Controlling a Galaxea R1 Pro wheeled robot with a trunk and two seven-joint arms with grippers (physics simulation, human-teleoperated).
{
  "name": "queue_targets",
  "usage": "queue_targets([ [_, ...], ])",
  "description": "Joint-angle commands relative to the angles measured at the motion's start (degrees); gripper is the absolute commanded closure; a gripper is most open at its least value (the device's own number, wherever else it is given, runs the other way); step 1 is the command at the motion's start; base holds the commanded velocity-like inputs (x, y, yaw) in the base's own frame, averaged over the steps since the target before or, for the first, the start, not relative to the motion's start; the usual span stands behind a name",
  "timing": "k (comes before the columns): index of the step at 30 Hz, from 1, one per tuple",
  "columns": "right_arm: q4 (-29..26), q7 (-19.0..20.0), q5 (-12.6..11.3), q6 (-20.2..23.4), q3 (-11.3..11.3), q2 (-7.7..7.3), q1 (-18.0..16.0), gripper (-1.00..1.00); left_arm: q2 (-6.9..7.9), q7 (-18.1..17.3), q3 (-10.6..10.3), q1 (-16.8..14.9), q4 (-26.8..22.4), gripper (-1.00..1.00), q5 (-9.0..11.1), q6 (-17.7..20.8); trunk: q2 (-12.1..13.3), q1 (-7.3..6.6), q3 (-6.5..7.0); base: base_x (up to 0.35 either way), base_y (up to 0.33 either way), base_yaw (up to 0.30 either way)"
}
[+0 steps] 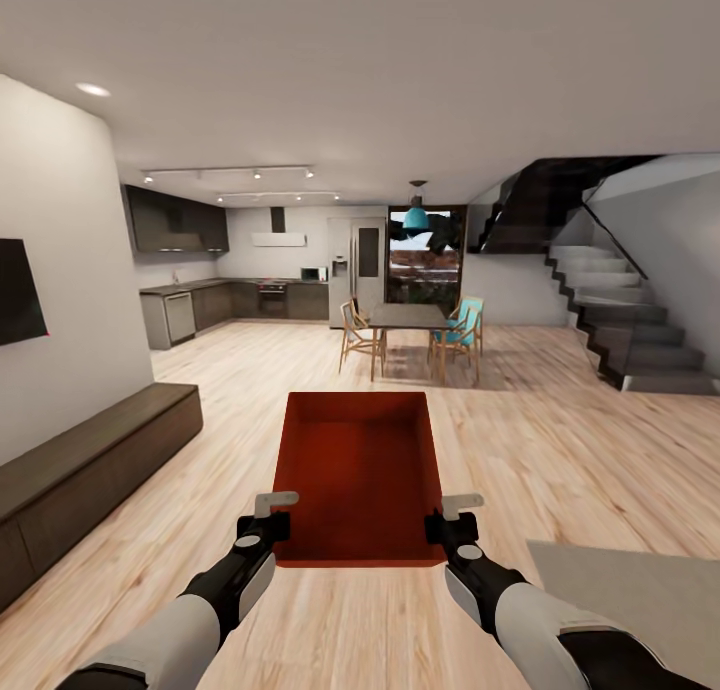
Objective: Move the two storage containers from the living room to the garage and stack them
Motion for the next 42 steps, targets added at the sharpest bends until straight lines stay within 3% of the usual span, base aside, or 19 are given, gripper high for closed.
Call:
queue_targets([
  [1,0.2,-0.5,-0.2,-0.2,-2.0,-0.01,0.0,1.00,0.08,1.4,0.6,-0.1,-0.2,1.00,-0.5,-2.4,-0.1,0.04,-0.08,0.321,0.000,0.000],
  [10,0.2,-0.6,-0.2,-0.2,-2.0,-0.01,0.0,1.00,0.08,1.4,0.6,-0.1,-0.3,1.00,-0.5,-2.4,-0.1,0.04,-0.08,0.321,0.000,-0.056],
  [29,0.2,-0.6,-0.2,-0.2,-2.0,-0.01,0.0,1.00,0.08,1.4,0.6,-0.1,-0.3,1.00,-0.5,-2.4,-0.1,0.04,-0.08,0.322,0.036,-0.268],
  [42,0.2,-0.6,-0.2,-0.2,-2.0,-0.01,0.0,1.00,0.08,1.4,0.6,-0.1,-0.3,1.00,-0.5,-2.4,-0.1,0.04,-0.08,0.322,0.107,-0.024],
])
